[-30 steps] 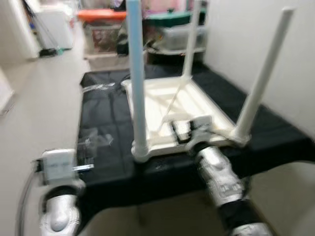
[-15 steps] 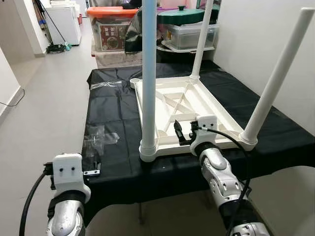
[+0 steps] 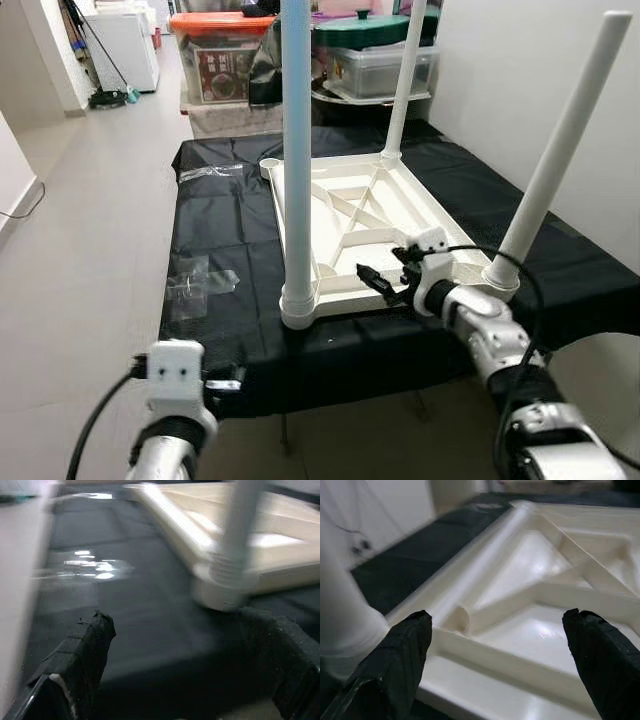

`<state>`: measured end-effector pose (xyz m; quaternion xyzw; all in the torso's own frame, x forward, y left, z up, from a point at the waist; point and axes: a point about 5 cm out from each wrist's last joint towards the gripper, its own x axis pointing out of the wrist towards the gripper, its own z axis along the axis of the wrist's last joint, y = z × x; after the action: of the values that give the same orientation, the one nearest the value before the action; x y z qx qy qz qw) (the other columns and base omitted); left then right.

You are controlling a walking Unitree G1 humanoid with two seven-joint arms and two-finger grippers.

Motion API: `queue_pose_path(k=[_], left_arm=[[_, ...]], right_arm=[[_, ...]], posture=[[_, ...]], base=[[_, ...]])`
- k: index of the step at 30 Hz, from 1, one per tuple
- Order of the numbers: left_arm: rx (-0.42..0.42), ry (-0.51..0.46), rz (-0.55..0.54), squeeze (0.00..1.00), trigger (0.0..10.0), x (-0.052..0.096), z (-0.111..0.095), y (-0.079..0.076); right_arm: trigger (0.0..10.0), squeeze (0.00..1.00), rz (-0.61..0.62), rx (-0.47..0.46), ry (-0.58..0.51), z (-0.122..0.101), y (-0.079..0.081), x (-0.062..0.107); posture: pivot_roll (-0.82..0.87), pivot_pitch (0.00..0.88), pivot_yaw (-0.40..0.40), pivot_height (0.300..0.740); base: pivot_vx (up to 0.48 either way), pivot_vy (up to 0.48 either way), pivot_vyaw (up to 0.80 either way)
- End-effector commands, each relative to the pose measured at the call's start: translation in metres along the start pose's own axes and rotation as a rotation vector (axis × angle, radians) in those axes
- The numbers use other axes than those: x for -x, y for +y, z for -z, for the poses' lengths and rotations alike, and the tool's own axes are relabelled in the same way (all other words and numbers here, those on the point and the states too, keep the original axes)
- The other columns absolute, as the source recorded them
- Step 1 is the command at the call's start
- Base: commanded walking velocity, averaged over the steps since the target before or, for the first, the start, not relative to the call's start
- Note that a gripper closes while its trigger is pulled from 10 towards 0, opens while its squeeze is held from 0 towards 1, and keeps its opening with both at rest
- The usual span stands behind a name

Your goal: Building children table

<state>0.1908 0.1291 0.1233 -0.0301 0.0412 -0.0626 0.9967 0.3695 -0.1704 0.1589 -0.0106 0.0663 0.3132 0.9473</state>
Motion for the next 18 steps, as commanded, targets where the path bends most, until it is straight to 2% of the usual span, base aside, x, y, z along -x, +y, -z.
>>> queue_pose_path(k=[1,7,8,12,18], left_arm=[[0.007,-0.025,0.102,0.0,10.0,0.006,-0.002,-0.015],[0.003,-0.015,0.127,0.0,10.0,0.013,0.002,-0.022],[0.004,-0.014,0.129,0.0,10.0,0.013,0.002,-0.023],[0.008,-0.015,0.142,0.0,10.0,0.015,0.003,-0.024],[0.005,-0.018,0.156,0.0,10.0,0.018,0.004,-0.028]], right_arm=[[10.0,1.0,-0.108,-0.01,-0.024,-0.01,0.006,-0.005],[10.0,1.0,-0.345,0.025,-0.053,-0.023,0.027,-0.015],[10.0,0.01,-0.384,0.024,-0.055,-0.025,0.029,-0.017],[10.0,0.0,-0.473,0.025,-0.066,-0.031,0.035,-0.021],[10.0,0.0,-0.48,0.023,-0.101,-0.042,0.044,-0.036]], posture=[[0.09,0.021,-0.015,0.74],[0.1,0.036,-0.018,0.74],[0.1,0.036,-0.018,0.74],[0.1,0.041,-0.018,0.74],[0.1,0.043,-0.016,0.74]], base=[[0.0,0.0,0.0],[0.0,0.0,0.0],[0.0,0.0,0.0],[0.0,0.0,0.0],[0.0,0.0,0.0]])
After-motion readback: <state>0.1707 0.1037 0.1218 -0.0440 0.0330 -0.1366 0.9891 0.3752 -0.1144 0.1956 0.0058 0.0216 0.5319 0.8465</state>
